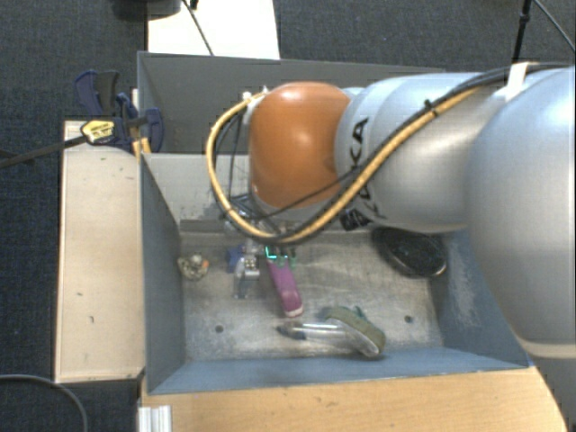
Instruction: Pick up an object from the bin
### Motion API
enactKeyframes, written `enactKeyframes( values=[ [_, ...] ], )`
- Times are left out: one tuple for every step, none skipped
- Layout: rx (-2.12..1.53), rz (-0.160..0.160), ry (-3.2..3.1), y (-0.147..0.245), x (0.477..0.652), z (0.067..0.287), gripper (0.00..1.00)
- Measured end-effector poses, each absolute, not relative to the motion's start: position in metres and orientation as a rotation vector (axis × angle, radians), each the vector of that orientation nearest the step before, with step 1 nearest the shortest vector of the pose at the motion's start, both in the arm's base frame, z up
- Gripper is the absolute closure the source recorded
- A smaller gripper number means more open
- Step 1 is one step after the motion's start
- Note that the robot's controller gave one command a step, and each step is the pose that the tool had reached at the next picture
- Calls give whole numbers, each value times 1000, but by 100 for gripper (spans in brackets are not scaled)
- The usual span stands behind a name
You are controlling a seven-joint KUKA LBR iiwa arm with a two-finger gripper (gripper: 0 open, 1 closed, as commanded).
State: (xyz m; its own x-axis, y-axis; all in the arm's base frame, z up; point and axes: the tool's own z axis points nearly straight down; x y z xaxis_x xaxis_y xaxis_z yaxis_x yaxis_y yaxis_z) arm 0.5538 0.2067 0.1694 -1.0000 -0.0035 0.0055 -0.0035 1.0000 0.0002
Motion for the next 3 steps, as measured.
enactKeyframes(
  values=[
    [-282, -5, -3135, 160, 586, 71, 0],
    [-284, -6, -3134, 161, 587, 72, 0],
    [-289, -6, -3135, 162, 588, 73, 0]
  ],
)
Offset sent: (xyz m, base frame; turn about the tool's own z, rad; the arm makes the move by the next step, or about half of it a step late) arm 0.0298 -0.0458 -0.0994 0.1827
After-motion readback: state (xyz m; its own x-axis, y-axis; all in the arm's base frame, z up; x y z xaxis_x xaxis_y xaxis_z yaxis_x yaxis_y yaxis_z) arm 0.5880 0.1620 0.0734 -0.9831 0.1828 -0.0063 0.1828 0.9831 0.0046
